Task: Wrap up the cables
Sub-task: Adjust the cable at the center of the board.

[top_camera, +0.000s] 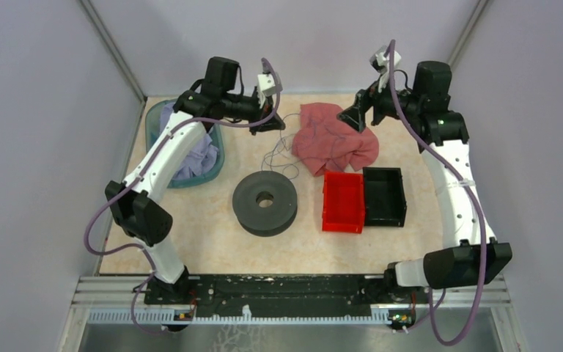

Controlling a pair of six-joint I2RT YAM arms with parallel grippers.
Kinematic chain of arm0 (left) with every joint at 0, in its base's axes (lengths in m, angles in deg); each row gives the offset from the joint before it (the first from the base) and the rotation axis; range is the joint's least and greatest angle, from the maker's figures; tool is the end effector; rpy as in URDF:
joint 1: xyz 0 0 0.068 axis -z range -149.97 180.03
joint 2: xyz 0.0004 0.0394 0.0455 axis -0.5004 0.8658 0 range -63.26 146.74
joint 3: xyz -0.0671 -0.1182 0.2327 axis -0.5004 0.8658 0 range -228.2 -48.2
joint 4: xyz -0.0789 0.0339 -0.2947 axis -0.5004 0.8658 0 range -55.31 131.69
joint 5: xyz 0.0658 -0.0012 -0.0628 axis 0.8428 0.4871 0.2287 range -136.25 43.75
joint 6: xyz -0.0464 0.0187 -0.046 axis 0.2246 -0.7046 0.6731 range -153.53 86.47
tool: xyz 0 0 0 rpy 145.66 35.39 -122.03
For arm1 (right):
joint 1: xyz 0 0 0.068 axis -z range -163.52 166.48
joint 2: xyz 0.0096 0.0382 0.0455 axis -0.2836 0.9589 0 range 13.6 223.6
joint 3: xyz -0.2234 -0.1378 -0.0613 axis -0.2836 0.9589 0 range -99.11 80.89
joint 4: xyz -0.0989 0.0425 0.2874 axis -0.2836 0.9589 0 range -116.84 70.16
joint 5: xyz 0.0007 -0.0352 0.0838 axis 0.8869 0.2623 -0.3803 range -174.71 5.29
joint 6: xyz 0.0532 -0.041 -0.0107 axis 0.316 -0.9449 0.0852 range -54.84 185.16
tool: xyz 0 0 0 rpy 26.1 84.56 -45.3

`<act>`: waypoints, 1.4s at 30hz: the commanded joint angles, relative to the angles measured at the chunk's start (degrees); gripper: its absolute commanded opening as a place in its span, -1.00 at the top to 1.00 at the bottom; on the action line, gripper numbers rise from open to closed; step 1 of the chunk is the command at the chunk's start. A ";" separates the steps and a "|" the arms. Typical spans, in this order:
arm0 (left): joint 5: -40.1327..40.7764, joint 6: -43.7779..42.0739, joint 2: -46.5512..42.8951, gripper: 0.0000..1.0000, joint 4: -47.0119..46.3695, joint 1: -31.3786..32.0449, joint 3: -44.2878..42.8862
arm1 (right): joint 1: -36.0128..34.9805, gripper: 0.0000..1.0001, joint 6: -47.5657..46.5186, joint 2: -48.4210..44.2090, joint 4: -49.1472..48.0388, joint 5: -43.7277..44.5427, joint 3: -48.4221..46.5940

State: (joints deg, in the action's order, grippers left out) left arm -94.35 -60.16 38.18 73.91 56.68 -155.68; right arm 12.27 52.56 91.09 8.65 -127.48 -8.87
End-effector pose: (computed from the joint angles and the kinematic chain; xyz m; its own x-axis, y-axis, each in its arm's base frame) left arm 0.3833 -0.2378 0.3989 -0.0536 0.3619 -0.9307 0.9847 0.1738 0.0108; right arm 0.3383 0.0621 0.4439 -0.2363 -0.1780 -0.9552 -0.7457 0.6635 0.0608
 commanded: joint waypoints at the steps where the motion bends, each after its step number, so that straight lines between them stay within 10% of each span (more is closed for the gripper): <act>1: 2.90 -9.62 -0.82 1.00 10.98 1.07 -3.33 | -4.77 -0.66 0.72 0.56 -7.49 -11.01 -3.18; 12: 5.62 -9.06 -1.59 1.00 10.17 5.45 -3.73 | -15.01 -0.45 11.32 8.98 -16.57 -14.57 -2.29; 37: 6.55 -8.48 -2.40 1.00 7.91 6.22 -1.46 | -15.22 1.00 14.46 9.92 -19.51 -18.54 3.60; 42: 8.48 -5.13 -3.55 0.85 2.17 6.06 1.70 | -15.13 1.00 16.86 8.55 -22.04 -16.95 3.84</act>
State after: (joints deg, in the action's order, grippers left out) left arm -87.53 -67.75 37.53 81.36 62.56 -156.73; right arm -2.64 67.47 101.87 -8.36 -144.31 -4.82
